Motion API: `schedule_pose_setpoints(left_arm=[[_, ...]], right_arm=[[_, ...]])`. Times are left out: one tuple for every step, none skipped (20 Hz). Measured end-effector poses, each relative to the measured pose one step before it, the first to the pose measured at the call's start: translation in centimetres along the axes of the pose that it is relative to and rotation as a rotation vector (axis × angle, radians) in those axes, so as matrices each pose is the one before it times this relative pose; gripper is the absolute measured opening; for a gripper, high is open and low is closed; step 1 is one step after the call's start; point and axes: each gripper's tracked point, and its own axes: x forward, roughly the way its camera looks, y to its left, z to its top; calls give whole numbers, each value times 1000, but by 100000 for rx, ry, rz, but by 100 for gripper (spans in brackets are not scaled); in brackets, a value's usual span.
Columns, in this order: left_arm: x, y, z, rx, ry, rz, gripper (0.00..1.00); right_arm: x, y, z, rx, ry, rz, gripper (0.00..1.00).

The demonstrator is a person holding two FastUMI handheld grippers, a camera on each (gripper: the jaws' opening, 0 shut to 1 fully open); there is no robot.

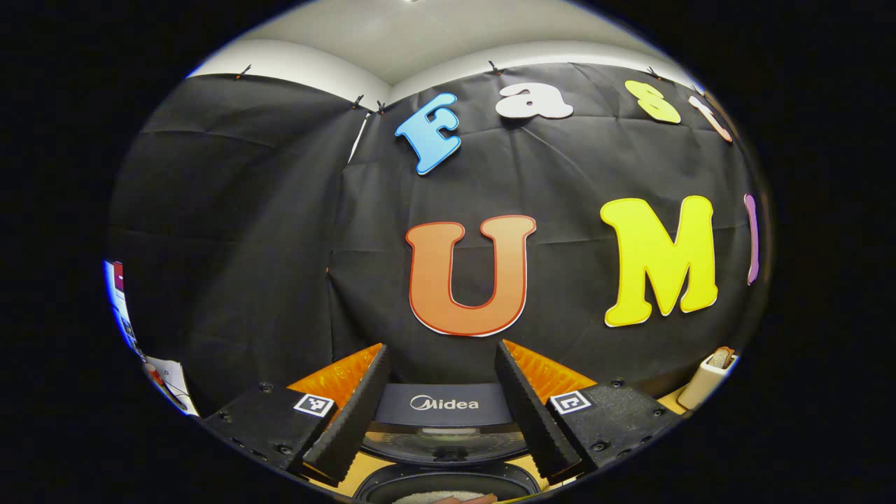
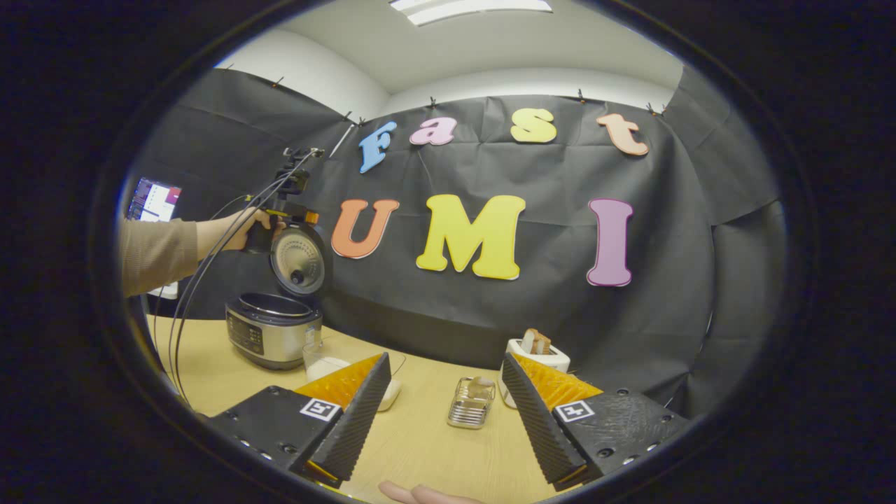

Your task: Close the left gripper, press the button to open the rice cooker; take a wooden spoon from the chopstick holder with the right hand, scoop a spoonful of rice and pour it into the rice cooker, then put the wooden spoon back into the chopstick holder.

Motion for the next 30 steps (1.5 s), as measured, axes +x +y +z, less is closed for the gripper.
schedule_pose_setpoints(left_arm=[[-1017, -11, -253, 33, -64, 212, 96], [-1066, -31, -209, 586, -390, -59, 96], [-1127, -65, -311, 439, -367, -244, 96], [-1107, 71, -336, 401, -137, -298, 96], [-1063, -19, -420, 18, -122, -226, 96], [-1079, -10, -459, 523, 131, -242, 95], [-1115, -85, -539, 399, -72, -323, 95], [-1014, -4, -568, 69, 62, -159, 96], [-957, -53, -618, -275, -293, -20, 96], [-952, 73, -591, 81, -244, 152, 95], [-877, -105, -721, 446, -134, -31, 95], [-644, -113, -471, 137, 220, -74, 95], [-675, -66, -724, 38, 1137, -126, 95], [-697, 39, -622, 41, 1134, -243, 95], [-611, 11, -890, -654, 2318, -298, 95], [-424, -89, -614, -732, 1614, -133, 95], [-424, -140, -628, 686, 1285, -311, 100], [-448, -82, -872, 1039, 1350, -526, 95], [-481, -44, -726, 198, 1506, -528, 95], [-304, -25, -654, -393, 1973, -565, 95], [-264, -25, -866, -813, 1963, -447, 95], [-311, -93, -885, -224, 2102, -392, 95], [-272, -97, -843, 529, 1840, -398, 95], [-202, -93, -789, 337, 1168, -273, 95], [-163, 0, -676, 88, 1007, -162, 95], [-111, -29, -655, -117, 610, -63, 95], [-77, -73, -632, -71, 704, 44, 100], [-13, 3, -594, 104, 776, 36, 95], [-34, -47, -567, 54, 574, 76, 95], [-151, 24, -73, 134, -1537, 111, 95]], right_arm=[[-329, -27, 13, 517, -9, -119, 95], [-424, 23, -42, 460, 6, 204, 95], [-383, 126, -29, 443, 61, 353, 95], [-376, 96, -5, 402, -194, 407, 95], [-444, 138, -29, 396, 139, 69, 96], [-363, 205, -103, 538, -97, 469, 95], [-451, 312, -17, 684, 1, 402, 94], [-572, 370, -225, 669, 105, 374, 96], [-591, 417, -286, 524, 207, -38, 96], [-570, 405, -538, 706, 377, -28, 96], [-618, 524, -647, 752, 939, 342, 96], [-541, 510, -805, 880, 1399, 478, 95], [-499, 613, -702, 881, 1661, 720, 95], [-576, 393, -850, 1292, 1979, 313, 95], [-570, 513, -690, 1345, 2207, 907, 96], [-645, 481, -567, 936, 1698, 1065, 95], [-647, 102, -267, 482, 834, -127, 95], [-421, -194, -60, 240, -65, -755, 95], [-340, -117, -5, 20, -73, -903, 95], [-297, -38, -94, 73, 34, -1009, 95], [-402, -44, 28, 127, -108, -1087, 96], [-460, -61, 38, 512, -464, -967, 95], [-478, 48, 10, 447, -395, -302, 96], [-430, 235, 31, 195, -353, -157, 96], [-502, 216, 17, -471, -194, -252, 96], [-428, 99, -114, -1008, -35, -148, 96], [-223, 30, 48, -1073, -371, -271, 95], [-65, 55, 30, -791, -239, -147, 95], [-101, 190, -63, -247, 222, 264, 96], [15, 399, -165, 166, 630, 661, 95]])
